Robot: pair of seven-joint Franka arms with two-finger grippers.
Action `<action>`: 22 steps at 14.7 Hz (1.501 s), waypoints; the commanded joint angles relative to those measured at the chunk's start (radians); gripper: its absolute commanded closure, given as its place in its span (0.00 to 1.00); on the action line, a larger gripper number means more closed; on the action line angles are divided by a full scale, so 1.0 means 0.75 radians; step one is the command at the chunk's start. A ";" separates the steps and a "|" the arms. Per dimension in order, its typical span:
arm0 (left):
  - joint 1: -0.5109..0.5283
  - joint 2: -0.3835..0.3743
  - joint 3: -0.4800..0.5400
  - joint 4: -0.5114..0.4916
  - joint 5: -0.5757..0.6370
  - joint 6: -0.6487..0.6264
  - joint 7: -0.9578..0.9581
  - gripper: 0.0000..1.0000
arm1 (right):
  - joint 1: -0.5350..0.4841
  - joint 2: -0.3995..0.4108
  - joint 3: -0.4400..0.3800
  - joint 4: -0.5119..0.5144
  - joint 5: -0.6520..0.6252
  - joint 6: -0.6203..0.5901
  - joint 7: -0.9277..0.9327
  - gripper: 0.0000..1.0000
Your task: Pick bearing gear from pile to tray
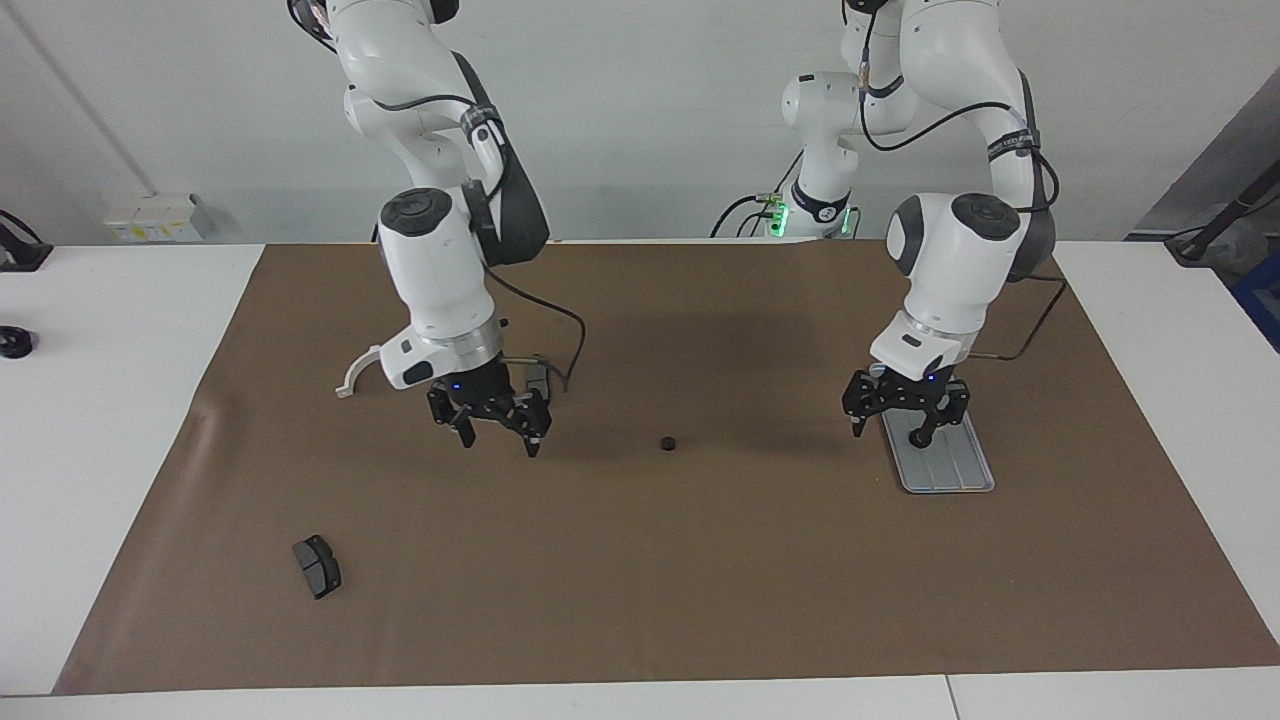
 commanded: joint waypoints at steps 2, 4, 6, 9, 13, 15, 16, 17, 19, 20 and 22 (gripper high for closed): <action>-0.206 0.076 0.027 0.064 0.012 0.035 -0.077 0.00 | -0.101 -0.111 0.021 -0.027 -0.010 -0.214 -0.114 0.00; -0.269 0.125 0.027 0.066 0.010 0.088 -0.081 0.00 | -0.160 -0.167 0.021 -0.029 -0.010 -0.298 -0.165 0.00; -0.306 0.201 0.025 0.092 0.010 0.147 -0.079 0.00 | -0.233 -0.220 0.021 -0.027 -0.010 -0.335 -0.194 0.00; -0.357 0.279 0.025 0.121 0.010 0.198 -0.079 0.00 | -0.289 -0.291 0.015 -0.006 -0.012 -0.394 -0.284 0.00; -0.413 0.338 0.023 0.107 0.008 0.270 -0.081 0.00 | -0.289 -0.390 -0.012 0.032 -0.014 -0.551 -0.341 0.00; -0.417 0.344 0.023 0.079 0.008 0.299 -0.077 0.00 | -0.257 -0.394 -0.081 0.120 -0.017 -0.694 -0.463 0.00; -0.417 0.342 0.021 0.054 0.006 0.303 -0.081 0.00 | -0.218 -0.396 -0.138 0.151 -0.017 -0.736 -0.497 0.00; -0.417 0.338 0.021 0.030 0.006 0.311 -0.081 0.00 | -0.189 -0.400 -0.191 0.169 -0.015 -0.762 -0.507 0.00; -0.421 0.338 0.019 0.015 0.004 0.338 -0.083 0.00 | -0.187 -0.400 -0.206 0.174 -0.015 -0.789 -0.536 0.00; -0.423 0.338 0.019 0.013 0.004 0.348 -0.083 0.00 | -0.197 -0.400 -0.196 0.178 -0.012 -0.818 -0.534 0.00; -0.435 0.338 0.019 0.011 0.002 0.348 -0.100 0.00 | -0.201 -0.412 -0.194 0.168 -0.006 -0.852 -0.526 0.00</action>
